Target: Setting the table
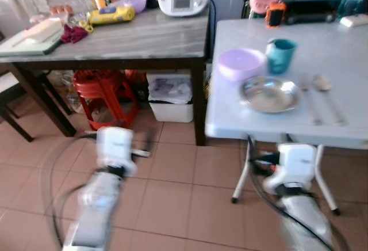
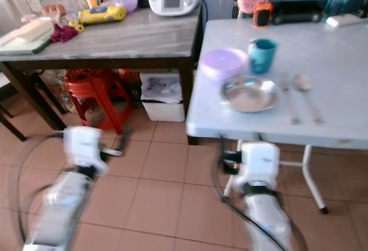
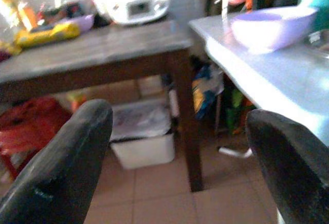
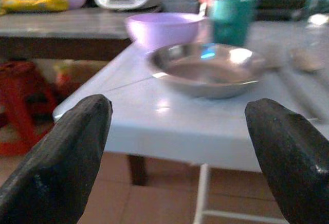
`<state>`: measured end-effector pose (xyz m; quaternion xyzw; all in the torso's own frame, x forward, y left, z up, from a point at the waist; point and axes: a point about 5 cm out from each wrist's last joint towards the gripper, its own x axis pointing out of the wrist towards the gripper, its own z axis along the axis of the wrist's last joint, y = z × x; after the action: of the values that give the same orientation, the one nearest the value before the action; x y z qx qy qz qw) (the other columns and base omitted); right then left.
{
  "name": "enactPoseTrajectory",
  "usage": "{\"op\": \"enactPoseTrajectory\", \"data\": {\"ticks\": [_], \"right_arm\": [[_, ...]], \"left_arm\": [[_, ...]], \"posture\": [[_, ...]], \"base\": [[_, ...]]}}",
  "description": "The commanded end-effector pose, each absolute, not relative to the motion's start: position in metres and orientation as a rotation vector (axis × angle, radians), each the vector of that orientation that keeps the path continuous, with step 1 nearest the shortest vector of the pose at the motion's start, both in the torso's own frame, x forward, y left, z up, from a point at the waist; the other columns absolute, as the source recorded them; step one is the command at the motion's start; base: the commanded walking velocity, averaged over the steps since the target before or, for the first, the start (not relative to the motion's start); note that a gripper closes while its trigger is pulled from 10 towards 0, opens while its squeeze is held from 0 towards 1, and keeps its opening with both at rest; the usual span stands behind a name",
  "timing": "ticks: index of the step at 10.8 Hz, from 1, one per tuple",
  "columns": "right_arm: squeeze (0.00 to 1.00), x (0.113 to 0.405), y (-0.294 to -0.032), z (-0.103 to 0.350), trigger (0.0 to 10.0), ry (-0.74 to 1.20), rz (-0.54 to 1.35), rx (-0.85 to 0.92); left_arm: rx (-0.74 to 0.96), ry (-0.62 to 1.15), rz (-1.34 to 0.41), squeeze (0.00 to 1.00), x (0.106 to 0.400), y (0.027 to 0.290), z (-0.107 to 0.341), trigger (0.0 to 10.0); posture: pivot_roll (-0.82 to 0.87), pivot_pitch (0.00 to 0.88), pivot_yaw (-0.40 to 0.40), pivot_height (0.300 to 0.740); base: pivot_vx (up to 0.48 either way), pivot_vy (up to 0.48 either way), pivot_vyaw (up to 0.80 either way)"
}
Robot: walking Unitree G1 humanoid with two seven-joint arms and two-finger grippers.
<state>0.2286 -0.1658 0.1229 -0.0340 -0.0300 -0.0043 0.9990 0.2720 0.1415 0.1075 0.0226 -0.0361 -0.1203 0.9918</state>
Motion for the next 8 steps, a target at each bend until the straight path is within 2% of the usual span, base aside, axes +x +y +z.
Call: {"op": "enactPoseTrajectory", "data": {"ticks": [1,6,8], "right_arm": [[0.00,0.2300,-0.1564,0.1246,10.0,-0.072,0.021,-0.050],[0.00,0.2299,-0.1568,0.1229,10.0,-0.071,0.015,-0.047],[0.00,0.2306,-0.1559,0.1228,10.0,-0.073,0.016,-0.046]], "left_arm": [[0.070,-0.076,-0.211,0.00,0.2724,0.1534,0.1093,10.0],[0.062,-0.077,-0.222,0.00,0.2719,0.1513,0.1090,10.0],[0.050,-0.100,-0.225,0.00,0.2723,0.1507,0.1119,10.0]], "posture": [[-0.10,0.055,0.125,0.740],[-0.10,0.056,0.127,0.740],[-0.11,0.057,0.128,0.740]], "base": [[0.000,-0.435,0.00],[0.000,-0.463,0.00],[0.000,0.000,0.00]]}}
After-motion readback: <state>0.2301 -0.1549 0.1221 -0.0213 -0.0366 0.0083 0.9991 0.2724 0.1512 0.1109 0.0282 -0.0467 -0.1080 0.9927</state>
